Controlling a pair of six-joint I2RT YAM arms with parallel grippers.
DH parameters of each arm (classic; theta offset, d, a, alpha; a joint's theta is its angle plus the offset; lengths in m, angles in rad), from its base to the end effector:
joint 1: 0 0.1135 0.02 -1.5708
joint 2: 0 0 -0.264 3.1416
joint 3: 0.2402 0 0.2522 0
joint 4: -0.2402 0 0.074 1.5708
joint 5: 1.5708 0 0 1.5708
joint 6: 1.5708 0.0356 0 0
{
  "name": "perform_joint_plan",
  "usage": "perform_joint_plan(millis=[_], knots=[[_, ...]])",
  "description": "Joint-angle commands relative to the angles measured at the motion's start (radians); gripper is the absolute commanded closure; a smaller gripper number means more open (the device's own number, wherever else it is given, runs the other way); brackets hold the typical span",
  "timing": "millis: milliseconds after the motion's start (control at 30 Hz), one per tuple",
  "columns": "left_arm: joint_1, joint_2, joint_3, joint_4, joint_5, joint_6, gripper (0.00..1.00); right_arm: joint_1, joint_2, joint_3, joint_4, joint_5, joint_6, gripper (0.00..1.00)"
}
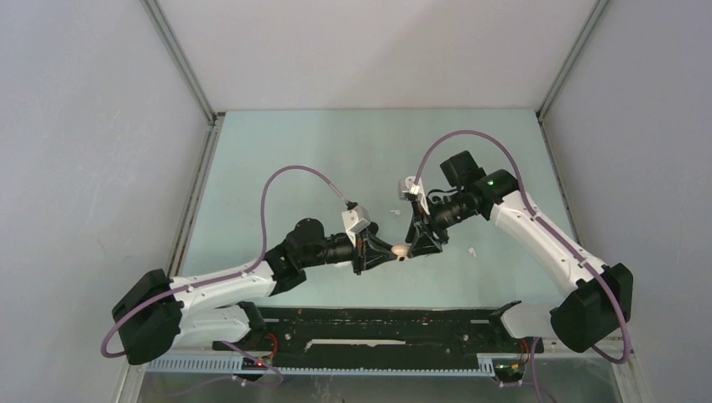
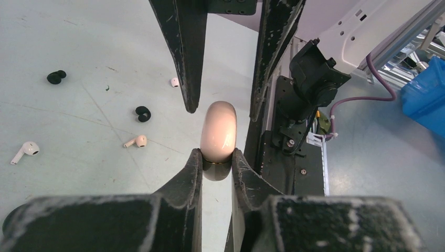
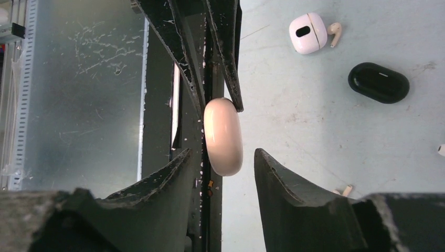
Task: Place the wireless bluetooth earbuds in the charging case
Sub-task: Pick up the charging case at the center of the board.
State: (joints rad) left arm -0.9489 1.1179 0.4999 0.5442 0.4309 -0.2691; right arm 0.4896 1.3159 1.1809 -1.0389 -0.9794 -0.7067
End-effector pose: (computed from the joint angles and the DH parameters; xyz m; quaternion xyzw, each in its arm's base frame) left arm 0.1306 -0.2078 0.2500 0.3758 0.6263 -0.5088 0.4557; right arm 0.1984 0.1392 0.3089 -0.5638 0.6627 0.4396 0.2229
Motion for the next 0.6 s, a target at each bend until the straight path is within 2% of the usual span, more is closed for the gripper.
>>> perform_joint_plan(millis=[0,200,300,333,433,500,567], knots=[[-0.004,-0.032,0.046,0.054,0.017,0.012,0.98,0.015,0.024,0.028,0.012,-0.02,0.027,0.52],[-0.004,-0.037,0.036,0.066,0.013,0.008,0.98,0.025,0.034,0.027,0.008,-0.029,0.039,0.65],[-0.004,-0.042,0.033,0.068,0.005,0.01,0.97,0.029,0.034,0.027,0.007,-0.03,0.039,0.78],[-0.004,-0.043,0.031,0.069,-0.004,0.008,0.93,0.029,0.031,0.027,0.007,-0.029,0.039,0.82],[-0.004,-0.047,0.016,0.068,-0.045,0.007,0.6,0.03,0.009,0.028,0.01,-0.019,0.043,0.91],[-0.005,-0.048,-0.005,0.08,-0.056,0.008,0.5,0.03,-0.012,0.028,0.013,-0.009,0.048,0.93],[-0.009,-0.045,-0.022,0.101,-0.053,0.007,0.47,0.03,-0.033,0.027,0.014,-0.002,0.05,0.93]])
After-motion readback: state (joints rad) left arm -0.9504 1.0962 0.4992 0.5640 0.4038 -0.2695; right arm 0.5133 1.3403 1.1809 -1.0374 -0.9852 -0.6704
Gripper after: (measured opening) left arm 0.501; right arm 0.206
